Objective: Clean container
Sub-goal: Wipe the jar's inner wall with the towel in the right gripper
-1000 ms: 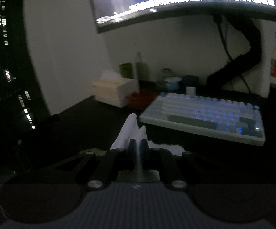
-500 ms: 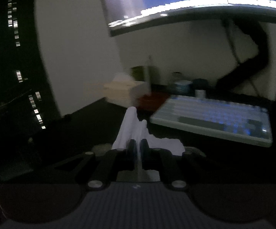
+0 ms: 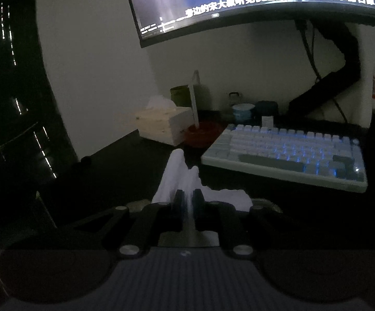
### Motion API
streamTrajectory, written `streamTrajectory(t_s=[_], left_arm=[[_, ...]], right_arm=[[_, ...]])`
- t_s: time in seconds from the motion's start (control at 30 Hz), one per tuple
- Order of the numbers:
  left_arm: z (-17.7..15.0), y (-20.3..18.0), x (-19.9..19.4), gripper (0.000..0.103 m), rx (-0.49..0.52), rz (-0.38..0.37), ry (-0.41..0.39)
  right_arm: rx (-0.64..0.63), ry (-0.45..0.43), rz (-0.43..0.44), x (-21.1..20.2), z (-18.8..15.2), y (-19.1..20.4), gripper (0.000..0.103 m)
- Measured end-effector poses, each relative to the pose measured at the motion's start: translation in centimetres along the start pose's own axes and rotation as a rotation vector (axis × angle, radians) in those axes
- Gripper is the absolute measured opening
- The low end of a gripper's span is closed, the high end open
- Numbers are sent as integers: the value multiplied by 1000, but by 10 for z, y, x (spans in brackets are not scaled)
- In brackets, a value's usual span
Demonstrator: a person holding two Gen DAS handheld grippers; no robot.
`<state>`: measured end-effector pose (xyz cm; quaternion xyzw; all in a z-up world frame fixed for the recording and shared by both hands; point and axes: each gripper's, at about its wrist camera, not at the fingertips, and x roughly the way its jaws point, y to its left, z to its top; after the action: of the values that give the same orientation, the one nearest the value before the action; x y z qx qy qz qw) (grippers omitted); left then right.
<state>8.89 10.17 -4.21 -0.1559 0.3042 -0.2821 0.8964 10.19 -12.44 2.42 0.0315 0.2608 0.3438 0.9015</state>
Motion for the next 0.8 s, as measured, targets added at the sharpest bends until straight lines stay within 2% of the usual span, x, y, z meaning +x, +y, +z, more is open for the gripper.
streamTrajectory(t_s=[0.03, 0.07, 0.2, 0.27, 0.37, 0.47, 0.53, 0.57, 0.6, 0.67, 0.7, 0.8], left_arm=[[0, 0, 0, 79, -3, -2, -1], [0, 0, 0, 79, -4, -2, -3], [0, 1, 1, 79, -15, 5, -9], [0, -1, 2, 79, -14, 14, -11], [0, -2, 3, 79, 0, 23, -19], [-1, -2, 5, 80, 0, 21, -29], [-2, 0, 5, 80, -6, 10, -40], [-3, 1, 5, 81, -10, 3, -46], [-3, 3, 5, 85, -16, -7, -53], [-5, 4, 6, 94, -24, -39, -69], [-5, 4, 7, 95, -22, -43, -73], [-5, 1, 9, 95, -6, -34, -74]], right_arm=[[-2, -3, 10, 0, -1, 1, 11], [-10, -10, 11, -1, -2, 1, 11], [50, -30, -122, -3, -3, -18, 11], [108, -24, -124, -5, -1, -32, 10], [109, -17, -94, -6, 0, -31, 9], [63, -13, -12, -7, -4, -18, 10], [31, -13, 12, -8, -6, -11, 10], [30, -12, 3, -8, -6, -12, 9], [31, -10, -8, -8, -5, -14, 9], [93, -6, -92, -6, -2, -29, 9], [125, -2, -126, -5, 0, -37, 9], [158, 18, -136, -6, 4, -41, 11]])
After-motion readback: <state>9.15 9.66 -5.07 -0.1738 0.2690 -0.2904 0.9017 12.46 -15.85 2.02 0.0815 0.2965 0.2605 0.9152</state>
